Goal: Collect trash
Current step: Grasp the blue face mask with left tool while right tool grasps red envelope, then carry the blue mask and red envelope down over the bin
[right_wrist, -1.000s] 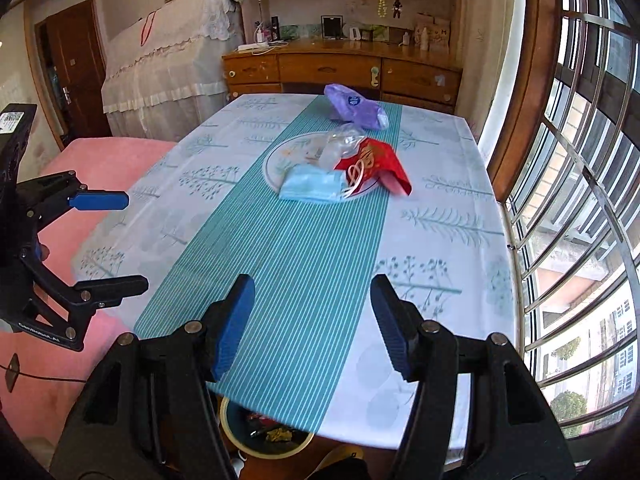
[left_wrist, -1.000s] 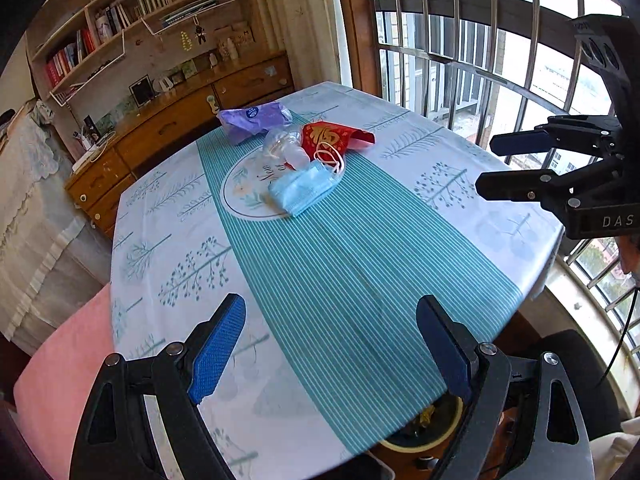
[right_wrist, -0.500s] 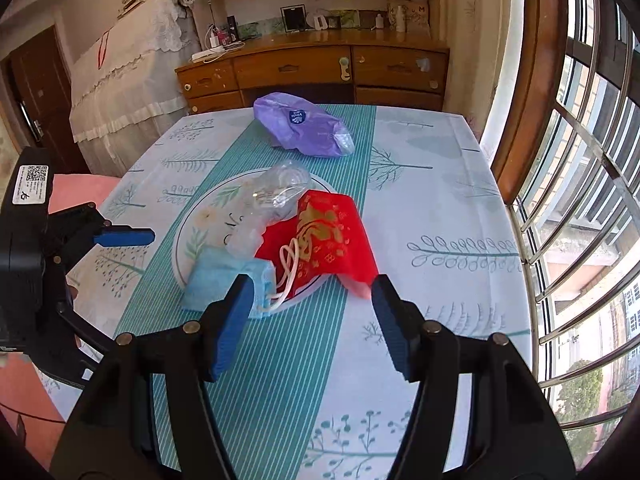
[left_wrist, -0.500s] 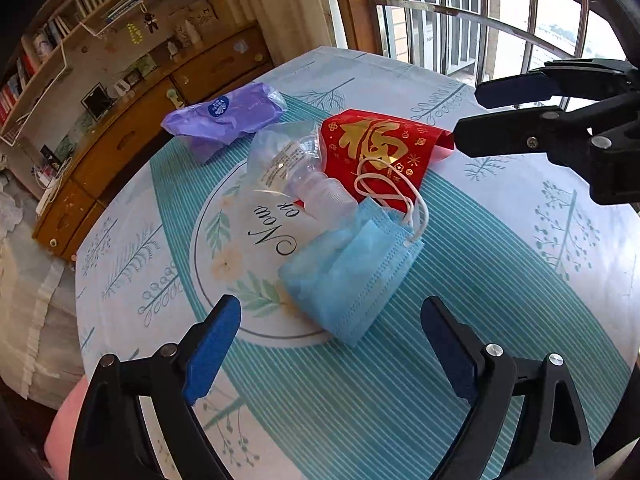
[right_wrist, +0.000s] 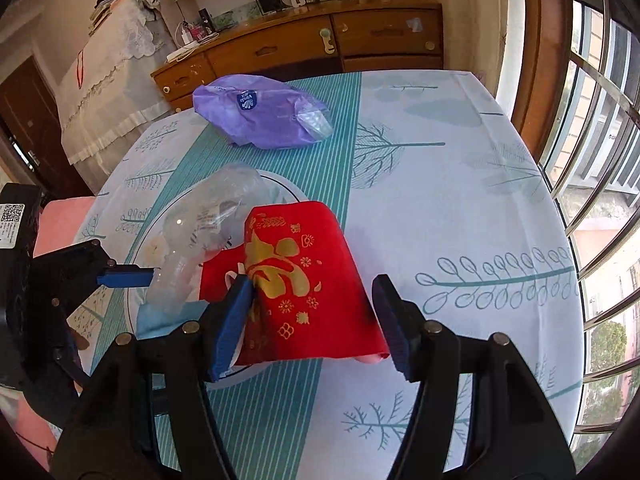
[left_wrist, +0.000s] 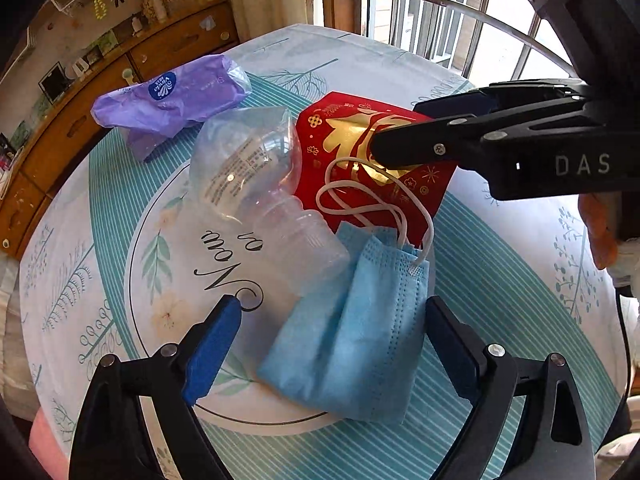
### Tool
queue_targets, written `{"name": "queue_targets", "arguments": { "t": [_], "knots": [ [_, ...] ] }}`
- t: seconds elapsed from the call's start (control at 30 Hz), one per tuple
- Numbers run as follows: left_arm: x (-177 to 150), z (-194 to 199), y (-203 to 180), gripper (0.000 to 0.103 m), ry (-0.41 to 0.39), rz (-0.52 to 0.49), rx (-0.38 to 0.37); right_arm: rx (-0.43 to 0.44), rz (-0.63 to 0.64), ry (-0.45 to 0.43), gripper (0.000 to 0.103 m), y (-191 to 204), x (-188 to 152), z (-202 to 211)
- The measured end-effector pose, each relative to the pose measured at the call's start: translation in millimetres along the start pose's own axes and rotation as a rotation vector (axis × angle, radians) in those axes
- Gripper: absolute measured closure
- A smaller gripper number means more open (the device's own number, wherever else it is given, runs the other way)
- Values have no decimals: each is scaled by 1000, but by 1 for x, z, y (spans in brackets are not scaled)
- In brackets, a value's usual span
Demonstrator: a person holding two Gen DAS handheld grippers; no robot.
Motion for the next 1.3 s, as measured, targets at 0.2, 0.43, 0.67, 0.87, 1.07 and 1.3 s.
{"name": "queue_targets", "arguments": {
  "t": [0.2,0.43,0.67,0.87,1.07,1.3],
  "knots": [
    [3,1,-7,31,-32,9,-25,11,23,48,44,6,-2,-10],
    [-1,10,-24,88,-44,20,-29,64,-26,70,77,13,-8,-11],
    [-26,30,-42,90,-33,36,-5,39,-41,4,83,12,-21,35],
    [-57,74,-61,90,-64,70,-11,1,0,-32,83,18,-47,93],
    [-96,131,-83,90,-117,102,10,-2,63,-61,83,47,-92,157],
    [-157,196,-121,90,-162,128,54,21,125,-100,83,93,-153,227]
  ]
}}
Point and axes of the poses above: each gripper's, at about its wrist camera, not at the fingertips, and z roughly against the way its jaws point, y to its left, x to its top, the point moved 9 cm from there along -z, roughly the way its jaws point, and after that the axes turned 5 degrees about z, right-handed, at the moved point
